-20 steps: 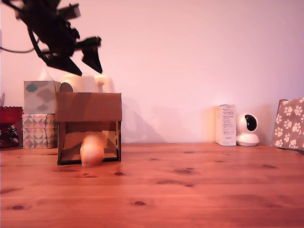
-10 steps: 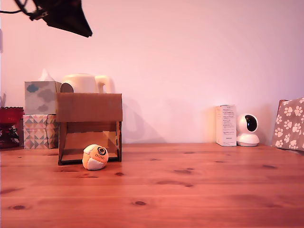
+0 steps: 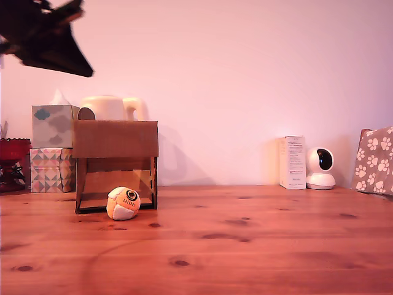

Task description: Drop the footbag into the cardboard dice tower

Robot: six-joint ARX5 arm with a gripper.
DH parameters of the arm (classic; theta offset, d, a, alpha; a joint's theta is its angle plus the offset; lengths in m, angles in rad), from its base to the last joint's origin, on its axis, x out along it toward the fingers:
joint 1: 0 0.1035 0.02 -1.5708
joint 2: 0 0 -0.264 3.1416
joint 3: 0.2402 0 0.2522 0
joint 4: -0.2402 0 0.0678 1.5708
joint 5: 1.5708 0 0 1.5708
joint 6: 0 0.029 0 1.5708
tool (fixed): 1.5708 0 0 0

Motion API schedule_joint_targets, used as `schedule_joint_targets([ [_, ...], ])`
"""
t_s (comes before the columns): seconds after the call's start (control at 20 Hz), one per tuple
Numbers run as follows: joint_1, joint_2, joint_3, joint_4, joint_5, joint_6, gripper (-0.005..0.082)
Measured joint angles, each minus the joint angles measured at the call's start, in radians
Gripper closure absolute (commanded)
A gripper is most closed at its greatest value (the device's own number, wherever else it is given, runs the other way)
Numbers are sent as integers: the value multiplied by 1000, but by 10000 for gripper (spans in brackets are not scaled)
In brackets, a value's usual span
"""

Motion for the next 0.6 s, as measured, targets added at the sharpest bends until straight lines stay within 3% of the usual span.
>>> schedule_joint_targets([
  [0.35,0,-182,-245,80,-55,-27,793],
  [0.6,14,-359,-341,-5,-109,-52,793],
])
